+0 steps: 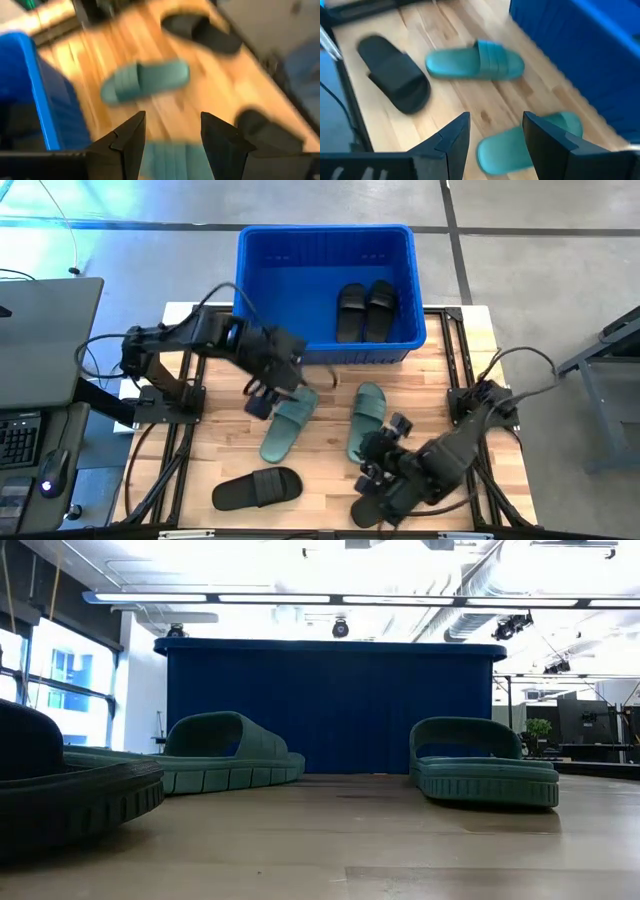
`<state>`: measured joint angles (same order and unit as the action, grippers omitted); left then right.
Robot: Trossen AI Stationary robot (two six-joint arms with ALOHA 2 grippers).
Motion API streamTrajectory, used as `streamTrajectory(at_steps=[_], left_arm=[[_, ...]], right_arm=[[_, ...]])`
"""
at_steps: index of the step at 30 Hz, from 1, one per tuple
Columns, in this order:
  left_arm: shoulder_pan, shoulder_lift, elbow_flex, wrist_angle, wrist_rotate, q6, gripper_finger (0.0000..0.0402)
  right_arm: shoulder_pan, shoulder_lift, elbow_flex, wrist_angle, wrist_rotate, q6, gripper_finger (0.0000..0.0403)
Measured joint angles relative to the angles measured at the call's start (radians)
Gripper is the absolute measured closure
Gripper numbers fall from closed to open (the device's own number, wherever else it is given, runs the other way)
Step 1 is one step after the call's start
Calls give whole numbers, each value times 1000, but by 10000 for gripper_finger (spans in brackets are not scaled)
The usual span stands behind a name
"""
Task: Pick and place slides into bin
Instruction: Put the right green slide into the bin
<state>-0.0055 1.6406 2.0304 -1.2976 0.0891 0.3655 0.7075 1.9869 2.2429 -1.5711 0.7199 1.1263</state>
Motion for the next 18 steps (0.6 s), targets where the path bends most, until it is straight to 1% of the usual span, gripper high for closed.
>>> streamTrajectory(at_steps=[3,6,9,15,18], left_arm=[[-71,0,0,-96,-103,-16,229],[-140,4,-3,-131,-181,-72,229],[-206,6,-4,-133,-217,-120,229],[-323,6,-4,-134,-281,-214,229],[-367,7,-4,-134,-303,-284,229]], right_arm=[[-30,56,0,0,-74,0,229],[-62,113,0,0,-127,0,229],[-96,173,0,0,-150,-30,229],[-183,274,0,0,-177,-215,229],[-238,304,0,0,-228,-253,229]])
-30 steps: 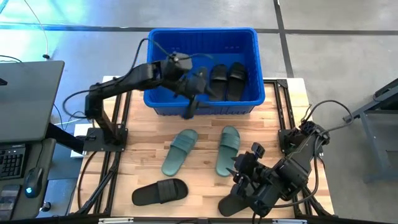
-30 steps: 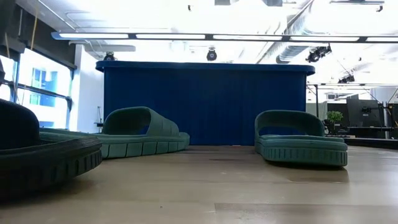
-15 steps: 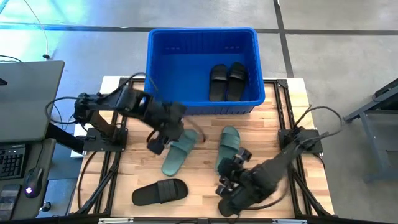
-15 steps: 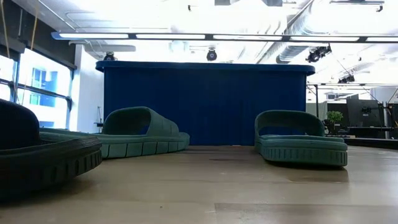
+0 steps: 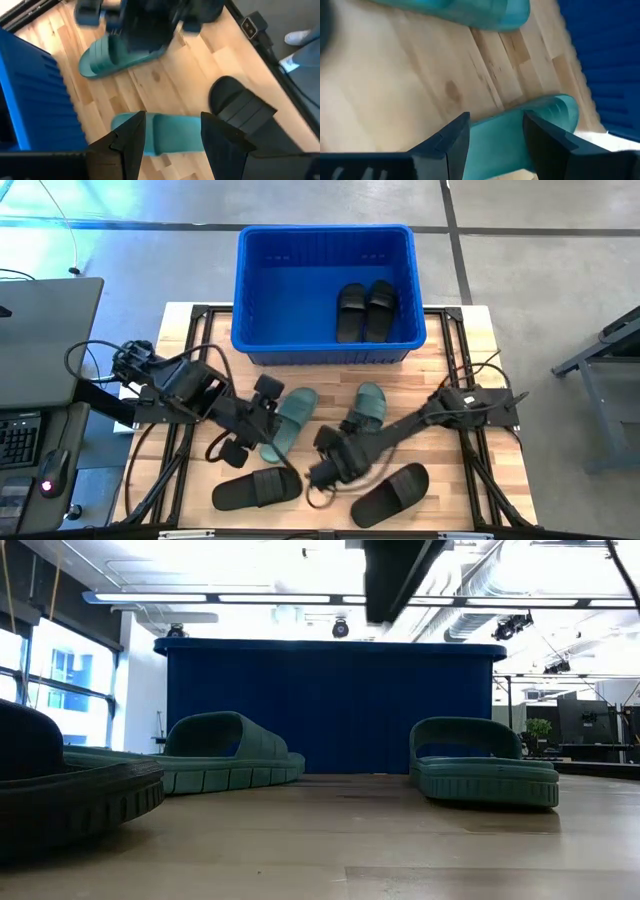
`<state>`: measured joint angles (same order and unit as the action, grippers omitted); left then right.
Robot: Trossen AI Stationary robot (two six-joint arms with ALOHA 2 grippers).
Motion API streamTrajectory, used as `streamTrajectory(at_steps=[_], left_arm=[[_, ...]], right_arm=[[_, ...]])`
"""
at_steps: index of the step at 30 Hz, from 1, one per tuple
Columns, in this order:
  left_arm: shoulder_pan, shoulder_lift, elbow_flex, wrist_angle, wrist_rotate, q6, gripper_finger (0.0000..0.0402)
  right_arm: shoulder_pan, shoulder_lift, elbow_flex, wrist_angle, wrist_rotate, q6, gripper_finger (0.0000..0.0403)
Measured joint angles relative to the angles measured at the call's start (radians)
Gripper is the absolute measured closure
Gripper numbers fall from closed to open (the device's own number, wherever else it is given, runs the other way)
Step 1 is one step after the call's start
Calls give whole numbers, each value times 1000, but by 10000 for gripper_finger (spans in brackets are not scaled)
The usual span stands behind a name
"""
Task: Pick and place slides into bin
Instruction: Put the right green slide into the bin
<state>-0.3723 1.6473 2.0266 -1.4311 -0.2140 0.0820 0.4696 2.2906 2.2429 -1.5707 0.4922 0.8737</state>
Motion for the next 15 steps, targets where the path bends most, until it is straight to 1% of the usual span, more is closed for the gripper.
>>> streamTrajectory(at_steps=[2,4,7,10,15], left_arm=[[-26,0,0,0,-6,-36,229],[-53,0,0,0,-7,-72,229],[-94,0,0,0,-6,-130,229],[-135,0,0,-2,-7,-174,229],[-195,0,0,-10,-9,-195,229]], right_arm=[[-32,16,0,0,-31,-21,229],[-54,22,-1,0,-33,-43,229],[-73,16,-65,3,-38,-27,229],[-84,-31,-205,-1,-87,35,229],[-83,-154,-478,12,-130,147,229]])
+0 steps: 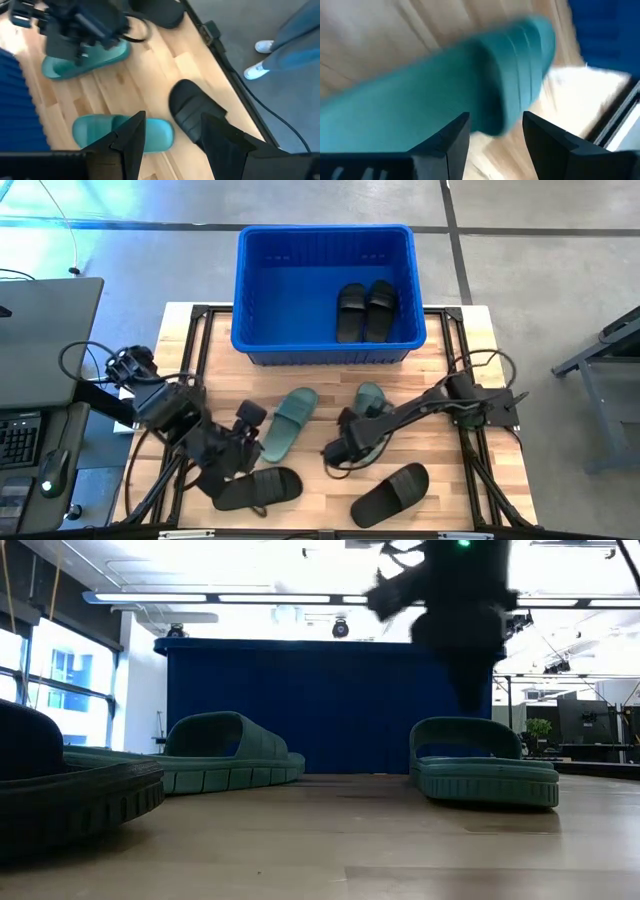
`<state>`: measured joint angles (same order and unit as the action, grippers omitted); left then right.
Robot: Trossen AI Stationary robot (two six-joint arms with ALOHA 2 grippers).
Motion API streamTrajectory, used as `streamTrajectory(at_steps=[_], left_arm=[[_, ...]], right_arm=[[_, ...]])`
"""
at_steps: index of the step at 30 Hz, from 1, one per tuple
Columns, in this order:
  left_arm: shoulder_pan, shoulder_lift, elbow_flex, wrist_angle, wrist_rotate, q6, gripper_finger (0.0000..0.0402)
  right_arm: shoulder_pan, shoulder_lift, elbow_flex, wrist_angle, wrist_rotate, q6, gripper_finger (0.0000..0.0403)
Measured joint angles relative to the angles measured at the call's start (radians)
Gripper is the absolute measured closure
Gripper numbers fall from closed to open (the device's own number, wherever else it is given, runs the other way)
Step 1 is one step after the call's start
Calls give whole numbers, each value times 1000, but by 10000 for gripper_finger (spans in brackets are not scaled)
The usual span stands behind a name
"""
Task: Pick and place slides into bin
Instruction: Put the right green slide into the bin
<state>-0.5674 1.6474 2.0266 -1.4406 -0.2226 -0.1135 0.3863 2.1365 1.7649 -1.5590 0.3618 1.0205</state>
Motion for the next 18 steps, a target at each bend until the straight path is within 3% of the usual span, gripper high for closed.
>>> streamTrajectory(at_steps=[5,9,14,18], left_arm=[[-19,0,0,0,-23,0,229],[-14,0,0,0,-47,0,229],[-15,0,0,0,-84,1,229],[-15,0,0,0,-86,2,229]], right_arm=[[-17,-134,-146,33,27,19,229],[-45,-202,-236,183,-10,-33,229],[-53,-200,-321,383,-57,-88,229],[-51,-200,-363,416,1,-97,229]])
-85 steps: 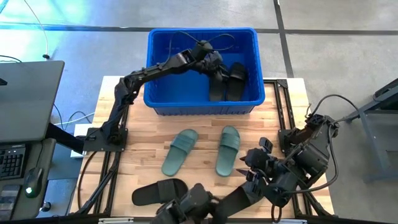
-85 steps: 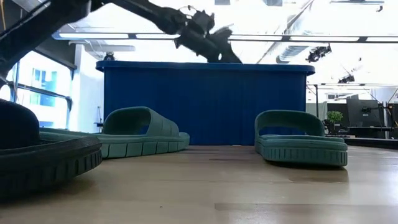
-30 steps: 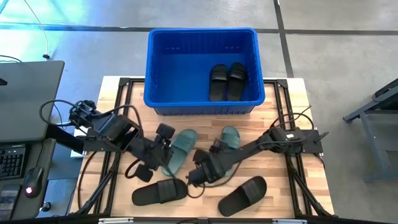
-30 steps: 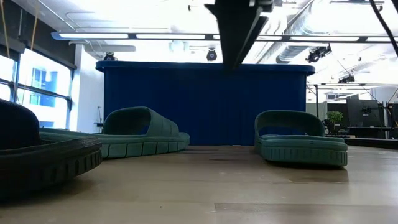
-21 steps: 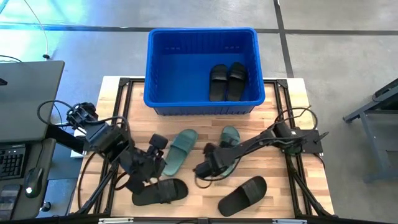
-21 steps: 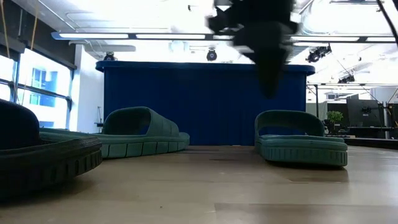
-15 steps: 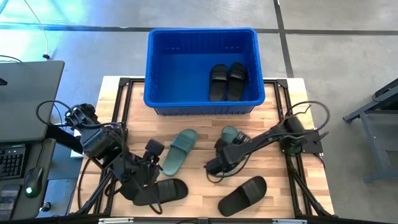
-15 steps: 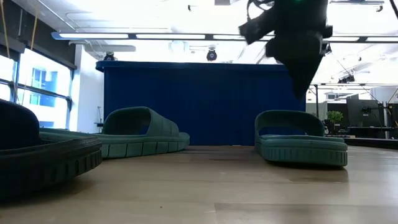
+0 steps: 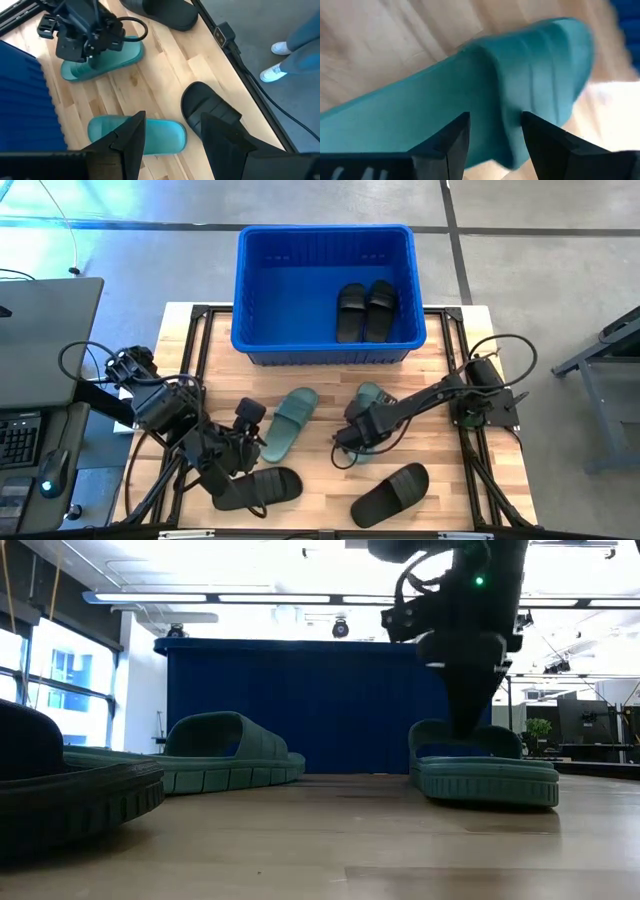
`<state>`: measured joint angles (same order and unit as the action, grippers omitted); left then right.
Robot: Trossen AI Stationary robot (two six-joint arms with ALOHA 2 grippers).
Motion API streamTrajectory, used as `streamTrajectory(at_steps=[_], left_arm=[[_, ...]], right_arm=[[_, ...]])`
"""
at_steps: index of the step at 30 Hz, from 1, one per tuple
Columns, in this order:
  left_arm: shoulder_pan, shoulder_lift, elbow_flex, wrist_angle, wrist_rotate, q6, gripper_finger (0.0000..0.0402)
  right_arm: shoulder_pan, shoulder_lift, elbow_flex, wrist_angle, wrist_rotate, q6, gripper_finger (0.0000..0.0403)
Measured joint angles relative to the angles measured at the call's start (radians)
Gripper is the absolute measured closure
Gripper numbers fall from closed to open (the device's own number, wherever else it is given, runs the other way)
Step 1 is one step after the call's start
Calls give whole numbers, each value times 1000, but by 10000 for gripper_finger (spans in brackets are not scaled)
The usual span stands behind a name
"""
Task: Pick and place slides into bin
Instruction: Put the right green slide into the bin
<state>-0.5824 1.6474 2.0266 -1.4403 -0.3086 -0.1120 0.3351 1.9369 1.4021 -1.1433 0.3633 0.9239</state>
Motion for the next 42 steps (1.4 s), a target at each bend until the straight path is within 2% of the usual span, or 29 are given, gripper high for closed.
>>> streamTrajectory(at_steps=[4,14,20,25,28,31,35,38,42], left_arm=[[0,0,0,0,-1,2,229],[0,0,0,0,-1,2,229],[0,0,0,0,-2,-1,229],[0,0,38,-2,-25,-24,229],[0,0,78,-3,-56,-24,229],[0,0,129,-9,-124,-18,229],[0,0,212,-31,-249,45,229],[0,0,268,-29,-342,108,229],[0,-1,331,-25,-436,202,229]], right_arm=[[-14,1,-27,-26,103,-2,229],[-69,1,-113,-1,122,39,239],[-43,1,-100,34,89,37,288],[-2,0,-63,32,24,46,354],[29,0,20,-38,25,43,393],[54,1,146,-147,75,44,390],[67,0,389,-350,170,10,398],[70,-1,593,-432,288,-21,397],[61,-1,839,-412,526,-238,400]])
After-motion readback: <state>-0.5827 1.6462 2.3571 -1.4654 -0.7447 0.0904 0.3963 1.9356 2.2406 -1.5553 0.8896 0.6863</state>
